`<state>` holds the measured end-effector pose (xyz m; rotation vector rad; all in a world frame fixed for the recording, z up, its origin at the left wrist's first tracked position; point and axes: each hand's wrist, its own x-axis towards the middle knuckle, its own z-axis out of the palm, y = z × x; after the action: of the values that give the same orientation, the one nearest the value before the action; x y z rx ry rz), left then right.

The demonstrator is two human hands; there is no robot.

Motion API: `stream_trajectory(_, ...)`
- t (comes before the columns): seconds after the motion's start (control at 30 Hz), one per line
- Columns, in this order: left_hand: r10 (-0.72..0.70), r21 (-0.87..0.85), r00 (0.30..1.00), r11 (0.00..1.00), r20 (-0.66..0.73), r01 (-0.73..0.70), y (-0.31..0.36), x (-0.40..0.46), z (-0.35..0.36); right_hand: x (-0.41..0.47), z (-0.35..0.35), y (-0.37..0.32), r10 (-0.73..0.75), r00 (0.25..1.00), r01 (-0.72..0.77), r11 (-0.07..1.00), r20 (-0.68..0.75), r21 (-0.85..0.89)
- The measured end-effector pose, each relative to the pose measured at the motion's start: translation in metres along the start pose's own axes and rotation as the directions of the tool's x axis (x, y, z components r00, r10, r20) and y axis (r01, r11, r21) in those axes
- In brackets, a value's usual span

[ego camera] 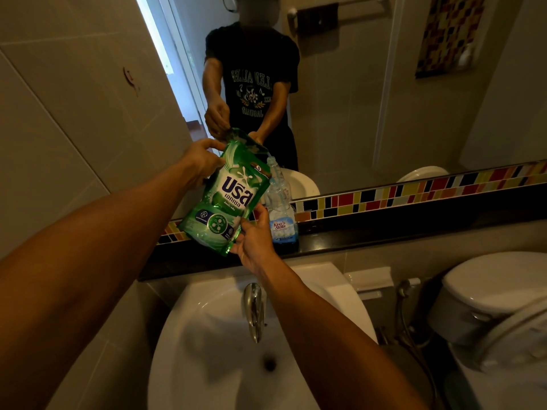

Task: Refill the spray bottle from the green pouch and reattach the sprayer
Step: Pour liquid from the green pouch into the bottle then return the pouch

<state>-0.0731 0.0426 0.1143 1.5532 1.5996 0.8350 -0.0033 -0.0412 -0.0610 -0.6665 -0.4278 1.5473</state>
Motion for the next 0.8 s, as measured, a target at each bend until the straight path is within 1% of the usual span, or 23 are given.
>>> stream_trajectory(0.13, 0.000, 0.001, 1.000, 1.000, -0.003, 0.000, -0.001, 0.002, 0.001, 0.000, -0.001, 0.000, 0.002, 1.000, -0.002, 1.000, -0.008, 0.001)
stream_trajectory(0.37, -0.001, -0.022, 0.999, 1.000, -0.035, 0.001, -0.013, 0.001, 0.007, -0.001, -0.009, -0.002, -0.004, 1.000, 0.002, 0.998, -0.026, -0.058)
stream_trajectory(0.57, -0.041, -0.138, 0.998, 0.990, -0.056, 0.033, -0.027, -0.004, 0.015, -0.003, -0.019, -0.008, -0.013, 0.997, 0.000, 0.983, -0.071, -0.184)
stream_trajectory(0.8, -0.109, -0.262, 0.992, 0.961, -0.059, 0.090, -0.055, -0.008, 0.022, -0.003, -0.039, -0.016, -0.119, 0.991, 0.090, 0.918, -0.054, -0.386)
